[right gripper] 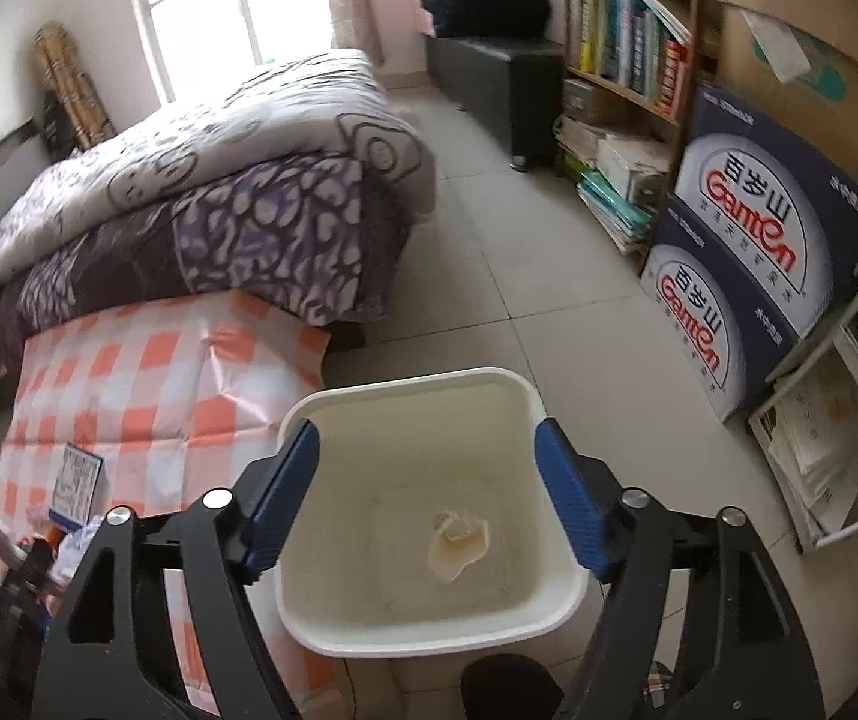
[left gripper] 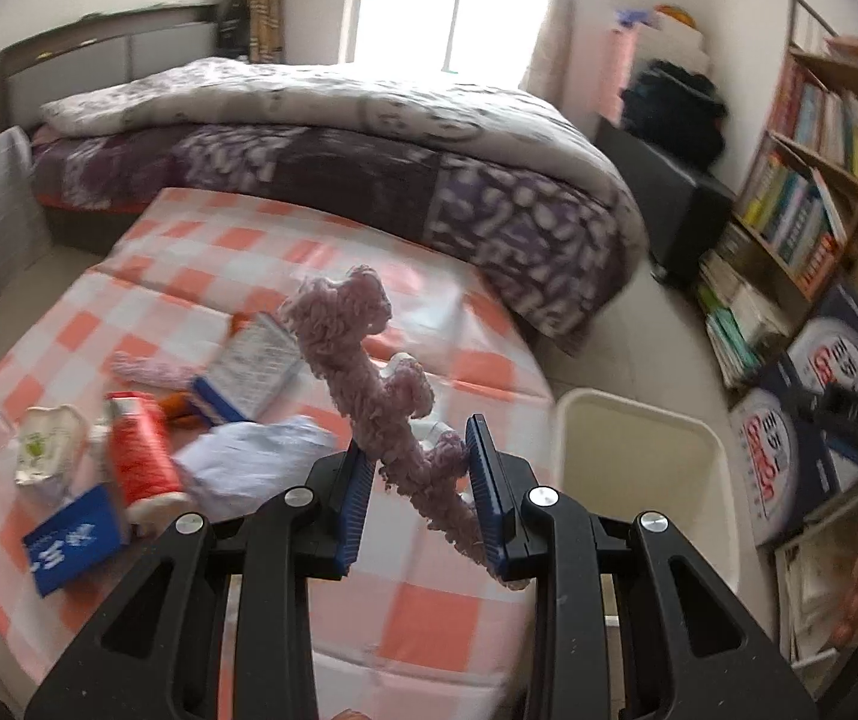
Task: Collect trash
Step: 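Carry the snack wrapper over the white bin and open the right tool, then move the pink fuzzy stick over the bin and open the left tool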
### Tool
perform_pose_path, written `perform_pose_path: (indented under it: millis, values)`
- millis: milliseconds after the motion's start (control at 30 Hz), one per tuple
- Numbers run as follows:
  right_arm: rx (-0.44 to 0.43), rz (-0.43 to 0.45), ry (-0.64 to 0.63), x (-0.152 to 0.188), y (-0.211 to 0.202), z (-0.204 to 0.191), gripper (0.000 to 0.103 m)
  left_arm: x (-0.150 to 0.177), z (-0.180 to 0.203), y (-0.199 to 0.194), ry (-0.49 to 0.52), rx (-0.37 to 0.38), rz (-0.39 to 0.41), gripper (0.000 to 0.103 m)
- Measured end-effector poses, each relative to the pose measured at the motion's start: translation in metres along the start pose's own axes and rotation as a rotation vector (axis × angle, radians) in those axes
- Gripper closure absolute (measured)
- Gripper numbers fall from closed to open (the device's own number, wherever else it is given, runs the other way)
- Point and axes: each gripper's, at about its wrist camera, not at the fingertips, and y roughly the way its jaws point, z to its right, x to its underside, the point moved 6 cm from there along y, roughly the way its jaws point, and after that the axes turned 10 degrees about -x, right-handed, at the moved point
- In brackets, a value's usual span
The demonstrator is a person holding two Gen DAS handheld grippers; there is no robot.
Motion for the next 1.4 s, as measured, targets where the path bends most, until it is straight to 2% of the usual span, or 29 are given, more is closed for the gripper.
perform_pose_path:
  millis: [133,500,533,567,633,800,1000,1167,1233,1333,1400]
  values:
    - [0.005,0.009,0.046,-0.007,-0.002,0.015,0.025,0.005,0.03,0.006,0.045,0.029,-0.011,0.072]
    - [0.029,0.024,0.181,-0.02,-0.007,0.056,0.023,0.005,0.107,0.016,0.118,0.153,-0.045,0.071]
    - [0.036,0.028,0.188,-0.021,-0.008,0.059,0.023,0.003,0.111,0.016,0.118,0.163,-0.045,0.062]
    - [0.045,0.036,0.193,-0.022,-0.009,0.062,0.022,0.0,0.117,0.016,0.118,0.179,-0.048,0.049]
    - [0.057,0.049,0.196,-0.024,-0.011,0.064,0.021,-0.004,0.122,0.015,0.118,0.191,-0.045,0.036]
    - [0.063,0.089,0.183,-0.027,-0.018,0.061,0.015,-0.01,0.127,0.01,0.138,0.197,-0.028,0.031]
    - [0.043,0.144,0.175,-0.03,-0.026,0.05,0.01,-0.005,0.104,0.012,0.167,0.141,-0.016,0.029]
    - [0.022,0.111,0.131,-0.021,-0.016,0.025,0.007,0.006,0.074,0.019,0.179,0.079,-0.011,0.021]
    - [0.016,0.089,0.11,-0.017,-0.011,0.012,0.007,0.008,0.06,0.027,0.184,0.022,-0.037,0.02]
    - [-0.002,0.064,0.1,-0.012,-0.005,-0.005,0.007,0.003,0.033,0.031,0.157,-0.038,-0.051,0.01]
    - [-0.019,0.047,0.09,-0.008,-0.002,-0.017,0.007,-0.003,0.01,0.036,0.143,-0.106,-0.056,0.008]
